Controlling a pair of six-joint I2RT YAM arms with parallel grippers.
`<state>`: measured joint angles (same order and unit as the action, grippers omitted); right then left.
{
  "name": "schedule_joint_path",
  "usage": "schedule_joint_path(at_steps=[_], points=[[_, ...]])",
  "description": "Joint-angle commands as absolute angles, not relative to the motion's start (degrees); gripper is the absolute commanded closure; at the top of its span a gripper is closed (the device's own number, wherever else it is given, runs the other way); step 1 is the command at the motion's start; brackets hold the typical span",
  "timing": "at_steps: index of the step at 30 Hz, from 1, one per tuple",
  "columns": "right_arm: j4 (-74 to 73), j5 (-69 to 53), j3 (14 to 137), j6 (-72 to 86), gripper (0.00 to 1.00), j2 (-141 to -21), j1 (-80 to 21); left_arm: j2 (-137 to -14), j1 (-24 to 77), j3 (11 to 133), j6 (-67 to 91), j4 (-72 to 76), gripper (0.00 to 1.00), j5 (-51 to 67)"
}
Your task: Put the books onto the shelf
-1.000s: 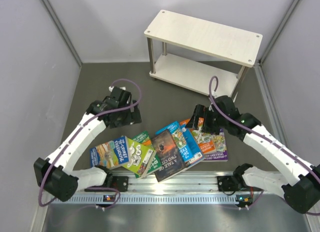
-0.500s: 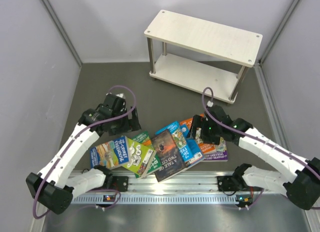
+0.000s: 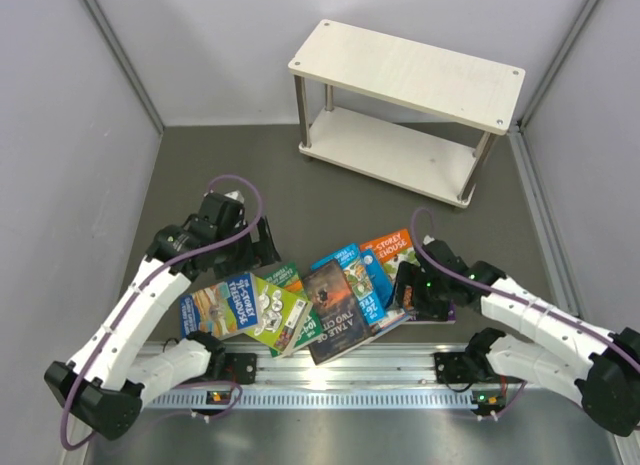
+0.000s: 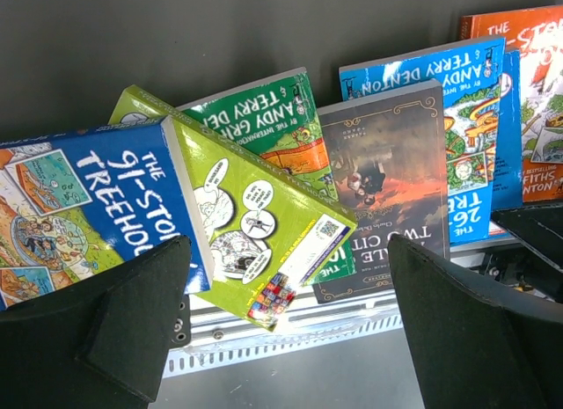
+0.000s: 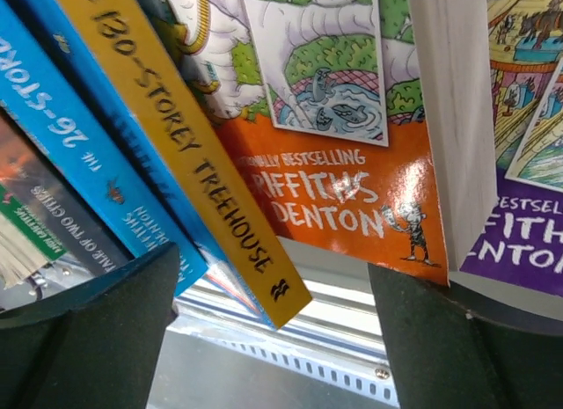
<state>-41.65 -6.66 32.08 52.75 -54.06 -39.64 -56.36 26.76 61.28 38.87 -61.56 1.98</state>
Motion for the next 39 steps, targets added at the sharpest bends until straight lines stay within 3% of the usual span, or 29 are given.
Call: schedule_joint_path(at_steps=[1, 5, 9, 11, 12, 14, 15, 25, 31, 39], points=[[-36.5, -8.2, 30.1, 53.8, 0.14, -53.5, -40.3, -57.2, 26.6, 62.0, 39.5, -62.0, 0.01, 2.8], [-31.1, -9.6, 27.4, 55.5, 0.28, -54.8, -40.5, -58.2, 26.6, 62.9, 39.1, -62.6, 0.01, 2.5], [-26.3, -10.0, 24.7, 57.2, 0.58, -54.6, -40.5, -58.1, 26.6, 63.3, 38.7, -63.3, 0.01, 2.4], [-25.1, -9.9, 24.4, 57.9, 0.65, -54.2, -40.4, -57.6, 26.6, 63.0, 38.7, -63.9, 0.01, 2.1], [-24.9, -10.2, 24.5, 58.1, 0.77, -53.9, -40.5, -57.4, 26.6, 63.0, 38.5, -64.2, 0.01, 2.0], [-25.0, -11.4, 24.9, 58.5, 0.88, -53.5, -40.5, -56.5, 26.6, 62.9, 38.5, -64.8, 0.01, 1.8], [-25.5, -11.9, 25.7, 58.6, 0.99, -52.9, -40.6, -56.3, 26.6, 62.8, 38.5, -64.9, 0.01, 1.8], [-48.0, -7.3, 45.5, 55.0, 1.00, -47.5, -43.5, -53.9, 26.5, 62.0, 38.5, -65.1, 0.01, 1.0], [-54.4, 2.3, 66.5, 50.8, 1.00, -54.5, -43.3, -55.4, 26.6, 64.2, 37.1, -64.2, 0.01, 0.5], [-51.6, 3.0, 84.4, 44.7, 1.00, -68.2, -37.8, -57.4, 26.6, 67.4, 34.9, -64.2, 0.01, -2.5]])
